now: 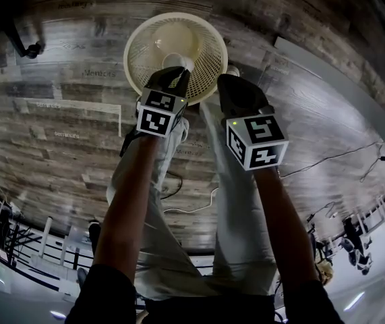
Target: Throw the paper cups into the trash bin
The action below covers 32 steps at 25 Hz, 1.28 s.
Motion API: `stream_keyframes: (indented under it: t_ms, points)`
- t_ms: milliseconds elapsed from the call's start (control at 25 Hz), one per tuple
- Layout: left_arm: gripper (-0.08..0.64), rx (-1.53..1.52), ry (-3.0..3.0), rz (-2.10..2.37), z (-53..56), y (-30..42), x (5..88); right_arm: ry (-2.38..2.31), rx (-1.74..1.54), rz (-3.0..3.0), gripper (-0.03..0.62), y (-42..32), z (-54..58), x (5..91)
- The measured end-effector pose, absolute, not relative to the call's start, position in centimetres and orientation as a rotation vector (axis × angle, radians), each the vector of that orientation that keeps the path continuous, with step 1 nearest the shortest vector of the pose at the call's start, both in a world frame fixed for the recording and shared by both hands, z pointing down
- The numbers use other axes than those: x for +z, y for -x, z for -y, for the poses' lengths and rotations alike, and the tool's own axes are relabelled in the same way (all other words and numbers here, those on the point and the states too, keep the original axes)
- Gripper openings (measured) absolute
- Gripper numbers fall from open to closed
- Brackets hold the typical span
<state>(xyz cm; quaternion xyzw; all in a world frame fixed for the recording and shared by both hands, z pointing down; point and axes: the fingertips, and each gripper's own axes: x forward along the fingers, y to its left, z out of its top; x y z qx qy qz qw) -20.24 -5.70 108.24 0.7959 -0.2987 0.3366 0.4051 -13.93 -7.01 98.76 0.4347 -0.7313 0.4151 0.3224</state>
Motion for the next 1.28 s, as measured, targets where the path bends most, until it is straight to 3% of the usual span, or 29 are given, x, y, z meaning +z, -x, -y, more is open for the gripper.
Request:
stream_keyframes:
  t_ms: [120, 320, 600, 1280]
  points:
    - [0.094, 0.832, -1.996, 0.74, 5.5, 20.0, 107.8, -1.139, 1.096, 1.934, 0.002, 14.1, 7.4, 98.5]
    - [0.097, 0.905, -2.004, 0.718, 5.2, 20.8, 107.6, -1.136, 1.089, 1.944, 0.003, 14.3, 8.0, 97.7]
    - [0.009, 0.891, -2.015, 0.772, 4.9, 22.0, 102.7, -1.101, 1.056, 1.953, 0.002, 14.4, 8.2, 94.6]
    - [0.009, 0.727, -2.102, 0.973, 8.2, 25.2, 82.6, -1.148, 0.945, 2.048, 0.003, 13.7, 10.9, 77.0]
